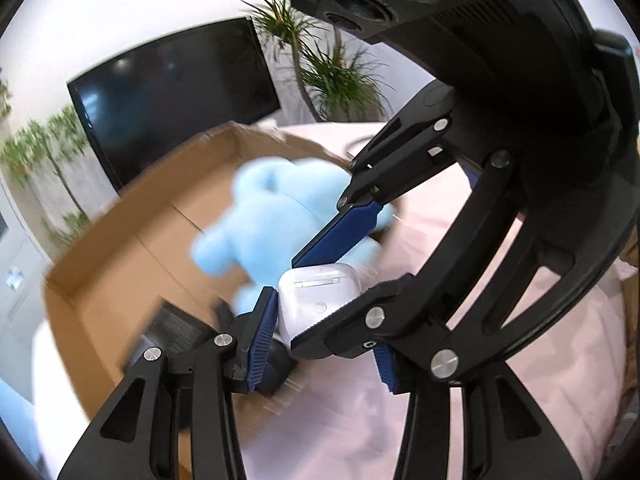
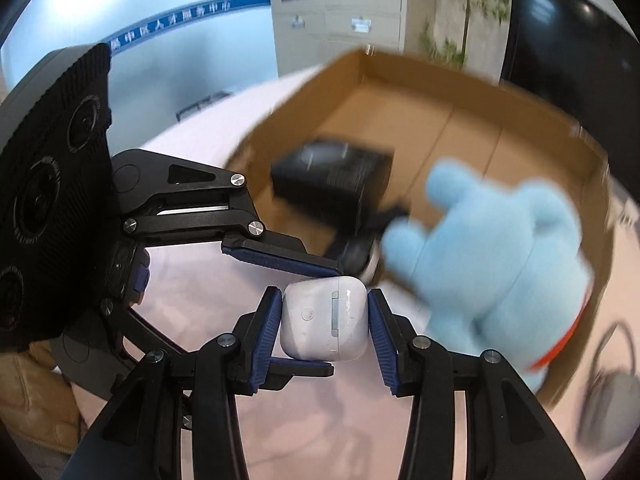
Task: Organize objects
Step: 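Lift the earbuds case with both grippers and carry it over the box, then release the earbuds case into the cardboard box with both grippers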
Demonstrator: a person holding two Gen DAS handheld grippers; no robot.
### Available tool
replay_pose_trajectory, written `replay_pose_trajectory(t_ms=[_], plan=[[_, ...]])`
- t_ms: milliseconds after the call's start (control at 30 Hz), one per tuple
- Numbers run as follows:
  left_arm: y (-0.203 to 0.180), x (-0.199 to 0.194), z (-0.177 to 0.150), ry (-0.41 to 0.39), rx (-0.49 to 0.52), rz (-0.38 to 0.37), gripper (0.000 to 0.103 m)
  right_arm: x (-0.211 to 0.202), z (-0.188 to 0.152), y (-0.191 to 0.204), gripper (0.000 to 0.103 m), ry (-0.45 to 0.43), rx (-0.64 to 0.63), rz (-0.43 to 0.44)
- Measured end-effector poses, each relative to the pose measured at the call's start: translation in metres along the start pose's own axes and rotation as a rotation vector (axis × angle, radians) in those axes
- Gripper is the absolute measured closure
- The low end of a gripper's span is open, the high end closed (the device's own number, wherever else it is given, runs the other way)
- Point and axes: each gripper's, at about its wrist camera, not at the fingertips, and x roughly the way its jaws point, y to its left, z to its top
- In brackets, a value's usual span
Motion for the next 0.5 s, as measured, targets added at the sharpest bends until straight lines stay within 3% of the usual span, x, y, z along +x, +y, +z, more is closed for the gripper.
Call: replay_pose_trajectory(t_ms=[33,67,133,167,267,300,400,500], plan=[[0.009,0.002,0.005,-0.007,-0.007,0.018,0.053,-0.001,0.007,-0.006,0.061,-0.017,-0.006,-0.008],[0.022,0.007,0.011,-0.009,-0.043,0.086,0.028,0.009,0.041,-0.024,0.061,-0.044,-0.006,-0.015],[0.042,0.01,0.012,-0.005,-0.132,0.213,0.007,0.006,0.059,-0.049,0.044,-0.089,0.039,-0.057],[0.045,0.007,0.009,-0.011,-0.162,0.218,0.003,0.001,0.044,-0.048,0.03,-0.109,0.08,-0.105],[0.038,-0.016,-0.016,-0.066,-0.283,0.211,0.001,-0.022,0.023,-0.057,0.021,-0.206,0.184,-0.157],[0.032,-0.02,-0.025,-0.058,-0.315,0.237,0.001,-0.024,0.013,-0.059,0.014,-0.217,0.212,-0.177],[0.011,-0.016,-0.052,0.042,-0.48,0.314,0.001,-0.042,-0.031,-0.043,0.0,-0.209,0.276,-0.232],[-0.006,0.005,-0.085,0.179,-0.694,0.334,0.001,-0.049,-0.076,-0.028,0.0,-0.148,0.373,-0.271]])
